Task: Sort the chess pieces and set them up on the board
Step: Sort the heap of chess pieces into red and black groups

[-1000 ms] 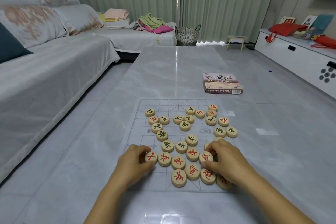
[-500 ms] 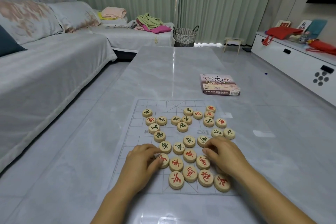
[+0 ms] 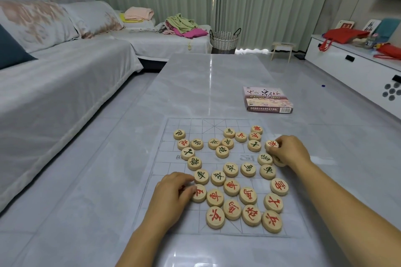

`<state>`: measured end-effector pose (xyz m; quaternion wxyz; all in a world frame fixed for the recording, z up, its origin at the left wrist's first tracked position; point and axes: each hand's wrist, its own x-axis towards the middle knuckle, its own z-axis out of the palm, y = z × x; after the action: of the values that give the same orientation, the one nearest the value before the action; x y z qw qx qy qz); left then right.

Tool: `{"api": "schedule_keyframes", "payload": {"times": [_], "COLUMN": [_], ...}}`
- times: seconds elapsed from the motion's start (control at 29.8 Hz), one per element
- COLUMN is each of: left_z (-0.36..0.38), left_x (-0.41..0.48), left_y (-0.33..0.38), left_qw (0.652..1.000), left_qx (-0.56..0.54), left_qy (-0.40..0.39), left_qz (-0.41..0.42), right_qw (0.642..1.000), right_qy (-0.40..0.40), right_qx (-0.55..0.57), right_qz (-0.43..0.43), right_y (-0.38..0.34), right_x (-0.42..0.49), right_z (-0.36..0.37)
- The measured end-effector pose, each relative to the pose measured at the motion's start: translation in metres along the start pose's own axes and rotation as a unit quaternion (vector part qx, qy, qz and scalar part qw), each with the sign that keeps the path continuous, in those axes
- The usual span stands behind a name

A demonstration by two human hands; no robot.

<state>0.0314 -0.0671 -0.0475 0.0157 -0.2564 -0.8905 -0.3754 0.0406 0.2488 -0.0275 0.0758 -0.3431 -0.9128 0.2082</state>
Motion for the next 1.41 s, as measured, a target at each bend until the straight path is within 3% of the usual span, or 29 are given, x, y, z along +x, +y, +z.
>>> {"api": "schedule_keyframes", "payload": {"times": [0.1, 0.2, 0.3, 0.4, 0.57, 0.77, 1.14, 1.31, 1.41], "left_z": [0.0, 0.001, 0.003, 0.003, 0.0, 0.001, 0.006, 0.005, -0.004], "left_x": [0.001, 0.002, 0.0, -0.003, -0.004, -0.002, 0.008, 0.006, 0.01], "left_y": [-0.002, -0.001, 0.0, 0.001, -0.002, -0.001, -0.001, 0.002, -0.003], "left_qw": [1.0, 1.0, 1.0, 0.999, 0.999, 0.998, 0.998, 0.998, 0.994], "left_qx": [0.01, 0.024, 0.031, 0.037, 0.044, 0.031, 0.029, -0.009, -0.014], "left_qy": [-0.007, -0.008, 0.0, 0.002, 0.022, 0.053, 0.046, 0.036, 0.084], "left_qz": [0.009, 0.007, 0.004, 0.008, -0.004, -0.021, -0.045, -0.045, -0.075], "right_qw": [0.996, 0.98, 0.977, 0.978, 0.979, 0.991, 0.994, 0.996, 0.997], "right_qy": [0.006, -0.077, -0.136, -0.123, -0.108, -0.016, -0.049, -0.049, -0.006], "right_qx": [0.086, 0.161, 0.082, -0.01, 0.027, 0.049, -0.054, -0.01, 0.076], "right_qz": [-0.028, -0.088, -0.141, -0.17, -0.169, -0.123, 0.077, 0.08, 0.029], "right_y": [-0.004, -0.007, -0.005, -0.003, -0.006, -0.014, -0.047, -0.052, -0.052], "right_x": [-0.02, -0.064, -0.098, -0.106, -0.098, -0.032, 0.034, 0.032, 0.017], "right_z": [-0.015, -0.026, -0.019, -0.007, -0.006, -0.004, 0.018, 0.016, 0.005]}}
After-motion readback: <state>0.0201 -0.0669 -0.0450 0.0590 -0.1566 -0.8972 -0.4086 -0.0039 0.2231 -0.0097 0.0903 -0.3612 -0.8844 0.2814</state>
